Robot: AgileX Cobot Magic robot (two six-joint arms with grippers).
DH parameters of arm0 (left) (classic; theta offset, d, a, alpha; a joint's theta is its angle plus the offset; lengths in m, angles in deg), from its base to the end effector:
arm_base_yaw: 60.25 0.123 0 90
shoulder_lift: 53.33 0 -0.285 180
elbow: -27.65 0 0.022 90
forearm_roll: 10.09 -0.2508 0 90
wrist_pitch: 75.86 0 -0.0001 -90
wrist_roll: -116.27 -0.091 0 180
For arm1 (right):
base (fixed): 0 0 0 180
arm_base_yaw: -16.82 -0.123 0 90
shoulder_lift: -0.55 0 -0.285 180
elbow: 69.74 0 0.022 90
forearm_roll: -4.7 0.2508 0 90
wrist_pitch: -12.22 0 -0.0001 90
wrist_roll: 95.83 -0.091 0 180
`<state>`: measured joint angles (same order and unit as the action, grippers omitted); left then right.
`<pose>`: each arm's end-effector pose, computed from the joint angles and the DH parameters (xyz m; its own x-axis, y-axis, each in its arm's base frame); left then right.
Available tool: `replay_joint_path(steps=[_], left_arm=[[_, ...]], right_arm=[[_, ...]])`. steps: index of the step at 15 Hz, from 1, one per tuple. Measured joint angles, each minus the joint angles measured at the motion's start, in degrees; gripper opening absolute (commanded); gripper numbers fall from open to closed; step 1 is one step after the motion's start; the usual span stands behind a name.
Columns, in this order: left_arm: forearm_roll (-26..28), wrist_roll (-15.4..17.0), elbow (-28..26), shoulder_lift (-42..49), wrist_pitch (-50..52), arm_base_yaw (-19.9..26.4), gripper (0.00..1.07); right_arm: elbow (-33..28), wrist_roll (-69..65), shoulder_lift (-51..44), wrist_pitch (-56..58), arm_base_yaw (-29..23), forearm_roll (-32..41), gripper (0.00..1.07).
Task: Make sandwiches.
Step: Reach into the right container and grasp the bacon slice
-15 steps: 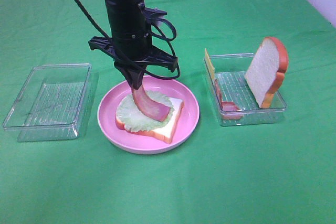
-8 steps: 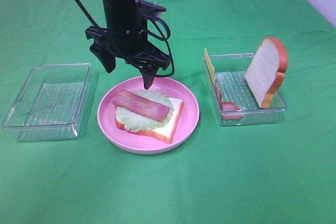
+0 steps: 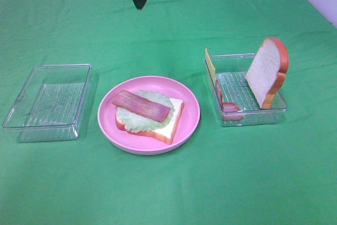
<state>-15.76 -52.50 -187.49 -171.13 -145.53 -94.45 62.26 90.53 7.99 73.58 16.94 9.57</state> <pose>0.3529 -0.2296 0.3487 -0.8066 0.3546 -0.4729 0.3995 0.9167 0.0060 -0.0075 0.0068 0.2794 -0.4439 -0.0690 -0.8934 -0.0958 0.9950 -0.0292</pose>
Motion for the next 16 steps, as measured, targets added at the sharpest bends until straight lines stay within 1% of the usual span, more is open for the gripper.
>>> replay_joint_path(steps=[1,2,3,4,5,6,7,10,11,12,14,15,16], left_arm=[[0.3,-0.2,1.1,6.9,0.1,0.0,0.83],[0.3,-0.2,2.2,9.0,0.1,0.0,0.83],[0.6,-0.2,4.9,12.9,0.1,0.0,0.83],[1.3,-0.1,10.3,18.5,0.1,0.0,0.83],[1.7,0.0,14.0,22.5,0.1,0.0,0.83],[2.1,0.3,19.1,26.6,0.1,0.0,0.83],[2.4,1.3,27.1,34.1,0.1,0.0,0.83],[2.5,1.7,43.3,48.8,0.1,0.0,0.83],[2.5,1.7,47.6,53.5,0.1,0.0,0.83],[2.5,1.7,50.6,56.1,0.1,0.0,0.83],[2.2,1.5,59.8,65.9,-0.1,0.0,0.83],[1.4,0.5,65.0,73.1,-0.1,0.0,0.83],[1.4,-0.7,68.6,78.0,-0.2,0.0,0.83]], right_arm=[[0.0,0.0,0.0,0.0,0.0,0.0,0.68],[0.0,0.0,0.0,0.0,0.0,0.0,0.68],[0.0,0.0,0.0,0.0,0.0,0.0,0.68],[0.0,0.0,0.0,0.0,0.0,0.0,0.68],[0.0,0.0,0.0,0.0,0.0,0.0,0.68],[0.0,0.0,0.0,0.0,0.0,0.0,0.68],[0.0,0.0,0.0,0.0,0.0,0.0,0.68],[0.0,0.0,0.0,0.0,0.0,0.0,0.68],[0.0,0.0,0.0,0.0,0.0,0.0,0.68],[0.0,0.0,0.0,0.0,0.0,0.0,0.68],[0.0,0.0,0.0,0.0,0.0,0.0,0.68],[0.0,0.0,0.0,0.0,0.0,0.0,0.68],[0.0,0.0,0.0,0.0,0.0,0.0,0.68]])
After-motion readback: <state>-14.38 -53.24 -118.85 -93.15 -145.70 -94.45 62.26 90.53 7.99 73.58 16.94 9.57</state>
